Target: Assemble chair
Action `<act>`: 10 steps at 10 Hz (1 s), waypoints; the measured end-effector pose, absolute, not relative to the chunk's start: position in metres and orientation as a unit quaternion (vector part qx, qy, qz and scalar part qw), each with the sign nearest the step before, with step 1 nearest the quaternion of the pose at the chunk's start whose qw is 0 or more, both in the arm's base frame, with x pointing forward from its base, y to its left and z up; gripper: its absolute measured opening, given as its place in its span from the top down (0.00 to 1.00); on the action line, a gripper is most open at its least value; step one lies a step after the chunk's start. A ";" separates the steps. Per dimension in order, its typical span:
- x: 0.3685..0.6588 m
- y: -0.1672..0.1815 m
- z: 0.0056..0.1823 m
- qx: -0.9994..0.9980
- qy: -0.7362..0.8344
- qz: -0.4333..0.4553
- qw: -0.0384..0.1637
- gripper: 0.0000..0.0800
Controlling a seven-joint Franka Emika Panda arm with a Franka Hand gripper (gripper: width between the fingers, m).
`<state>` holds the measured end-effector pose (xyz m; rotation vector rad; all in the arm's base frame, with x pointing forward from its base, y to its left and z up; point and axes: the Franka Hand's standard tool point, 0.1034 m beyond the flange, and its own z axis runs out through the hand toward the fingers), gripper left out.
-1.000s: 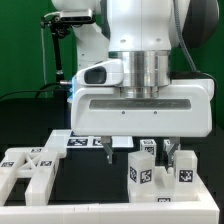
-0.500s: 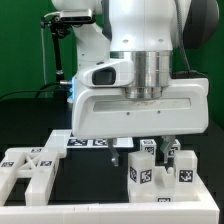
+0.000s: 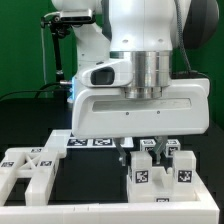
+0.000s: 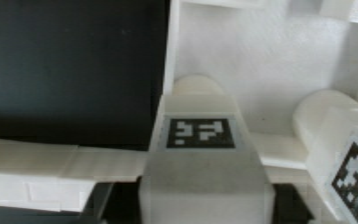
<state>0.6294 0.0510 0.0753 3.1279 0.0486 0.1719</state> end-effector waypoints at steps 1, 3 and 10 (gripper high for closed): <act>0.629 0.051 0.075 0.998 -0.025 0.055 0.002 0.64; 0.630 0.050 0.077 0.993 -0.103 0.055 -0.004 0.64; 0.627 0.054 0.075 0.875 -0.480 0.044 -0.035 0.64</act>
Offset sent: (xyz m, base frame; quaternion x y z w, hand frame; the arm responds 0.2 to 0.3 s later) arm -0.0081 -0.0042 0.0057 -0.0123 -0.0066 0.2955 0.9552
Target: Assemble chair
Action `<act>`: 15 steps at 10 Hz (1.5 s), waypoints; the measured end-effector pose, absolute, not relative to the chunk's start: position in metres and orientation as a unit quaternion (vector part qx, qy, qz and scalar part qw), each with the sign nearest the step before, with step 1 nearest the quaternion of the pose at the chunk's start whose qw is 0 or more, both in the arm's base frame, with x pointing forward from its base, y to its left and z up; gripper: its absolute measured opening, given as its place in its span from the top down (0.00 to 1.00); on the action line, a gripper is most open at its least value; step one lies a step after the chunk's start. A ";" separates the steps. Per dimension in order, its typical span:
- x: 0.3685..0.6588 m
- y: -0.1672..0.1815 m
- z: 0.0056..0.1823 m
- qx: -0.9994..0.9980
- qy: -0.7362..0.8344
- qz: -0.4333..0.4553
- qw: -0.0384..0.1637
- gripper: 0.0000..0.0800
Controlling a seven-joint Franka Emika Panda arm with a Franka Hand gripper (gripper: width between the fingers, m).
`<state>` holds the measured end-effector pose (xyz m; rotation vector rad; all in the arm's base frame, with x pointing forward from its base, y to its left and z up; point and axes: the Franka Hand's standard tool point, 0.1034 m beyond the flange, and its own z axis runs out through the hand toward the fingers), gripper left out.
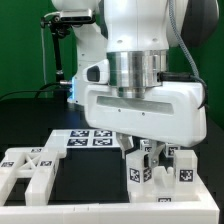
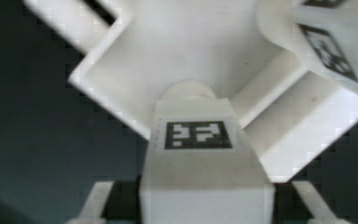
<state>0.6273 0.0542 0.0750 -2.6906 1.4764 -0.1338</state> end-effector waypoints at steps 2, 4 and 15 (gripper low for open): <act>0.626 0.054 0.075 -0.821 0.569 -0.028 0.032 0.64; 0.627 0.054 0.075 -0.805 0.592 -0.026 0.035 0.64; 0.629 0.050 0.076 -0.971 0.236 -0.043 0.016 0.19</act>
Offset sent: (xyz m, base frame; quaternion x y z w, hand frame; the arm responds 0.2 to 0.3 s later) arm 0.0000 0.0000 0.0000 0.0000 0.0000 0.1296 0.9916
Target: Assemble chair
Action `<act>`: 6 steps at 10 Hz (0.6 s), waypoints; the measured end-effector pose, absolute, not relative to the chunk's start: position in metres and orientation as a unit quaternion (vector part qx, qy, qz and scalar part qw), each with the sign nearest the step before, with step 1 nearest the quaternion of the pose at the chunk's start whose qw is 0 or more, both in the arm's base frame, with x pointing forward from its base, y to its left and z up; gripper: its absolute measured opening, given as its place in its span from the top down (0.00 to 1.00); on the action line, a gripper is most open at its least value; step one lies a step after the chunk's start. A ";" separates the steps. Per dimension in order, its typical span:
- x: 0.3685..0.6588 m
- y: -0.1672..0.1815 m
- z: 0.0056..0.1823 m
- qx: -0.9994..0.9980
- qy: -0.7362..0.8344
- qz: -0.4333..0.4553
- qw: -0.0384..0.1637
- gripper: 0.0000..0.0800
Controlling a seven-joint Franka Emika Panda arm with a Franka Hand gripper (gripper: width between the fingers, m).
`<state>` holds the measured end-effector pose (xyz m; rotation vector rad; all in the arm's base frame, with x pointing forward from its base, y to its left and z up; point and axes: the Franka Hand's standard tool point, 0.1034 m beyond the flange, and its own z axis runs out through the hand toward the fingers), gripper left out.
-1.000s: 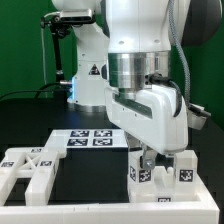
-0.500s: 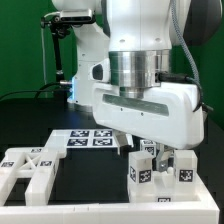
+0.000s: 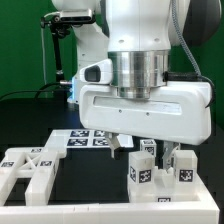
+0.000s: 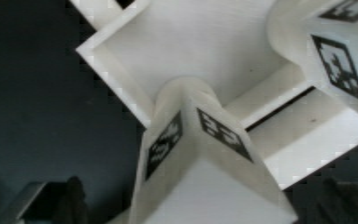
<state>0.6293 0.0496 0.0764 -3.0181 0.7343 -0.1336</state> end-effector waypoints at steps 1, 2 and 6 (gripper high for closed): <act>0.629 0.050 0.076 -0.981 0.186 -0.044 0.013 0.19; 0.629 0.050 0.076 -0.990 0.137 -0.044 0.009 0.19; 0.631 0.053 0.077 -0.999 -0.021 -0.050 -0.006 0.19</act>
Offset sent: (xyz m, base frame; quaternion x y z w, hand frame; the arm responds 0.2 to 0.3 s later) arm 0.0038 0.0152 0.0046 0.0064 0.0007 -0.1743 0.9847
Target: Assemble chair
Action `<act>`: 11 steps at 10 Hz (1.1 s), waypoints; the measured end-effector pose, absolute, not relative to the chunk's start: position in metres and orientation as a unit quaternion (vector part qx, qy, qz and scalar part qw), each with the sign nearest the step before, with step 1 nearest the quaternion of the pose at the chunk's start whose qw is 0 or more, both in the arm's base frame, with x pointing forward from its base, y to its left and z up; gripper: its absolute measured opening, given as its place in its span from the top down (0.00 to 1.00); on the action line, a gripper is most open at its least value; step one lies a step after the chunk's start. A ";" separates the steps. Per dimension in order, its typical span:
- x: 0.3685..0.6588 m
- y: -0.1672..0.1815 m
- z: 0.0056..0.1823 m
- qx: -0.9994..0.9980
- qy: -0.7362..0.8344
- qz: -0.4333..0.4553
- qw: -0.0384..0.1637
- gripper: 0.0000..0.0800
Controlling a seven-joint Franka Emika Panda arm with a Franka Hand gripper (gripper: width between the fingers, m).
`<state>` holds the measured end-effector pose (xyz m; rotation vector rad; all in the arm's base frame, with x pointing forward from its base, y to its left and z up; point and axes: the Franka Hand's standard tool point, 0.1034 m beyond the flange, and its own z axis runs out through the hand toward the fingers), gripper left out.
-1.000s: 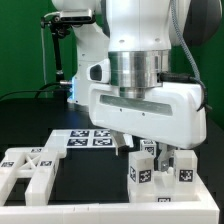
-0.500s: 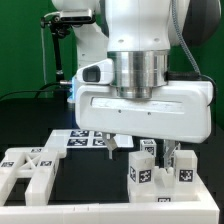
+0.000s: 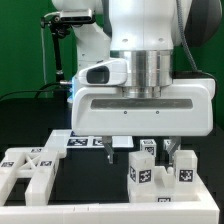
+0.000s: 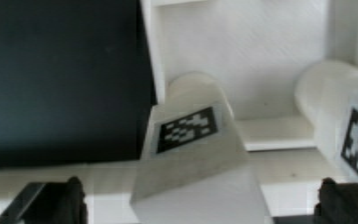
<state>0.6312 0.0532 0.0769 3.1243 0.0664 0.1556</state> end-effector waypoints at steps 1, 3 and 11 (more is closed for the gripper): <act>0.631 0.054 0.077 0.997 0.051 0.050 0.010 0.19; 0.631 0.052 0.077 0.994 0.093 0.049 0.016 0.52; 0.631 0.048 0.077 0.993 -0.111 0.049 0.003 0.64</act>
Offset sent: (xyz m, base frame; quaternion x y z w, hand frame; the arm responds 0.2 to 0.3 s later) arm 0.0000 0.0000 0.0000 0.0000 0.0000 -0.0650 0.9979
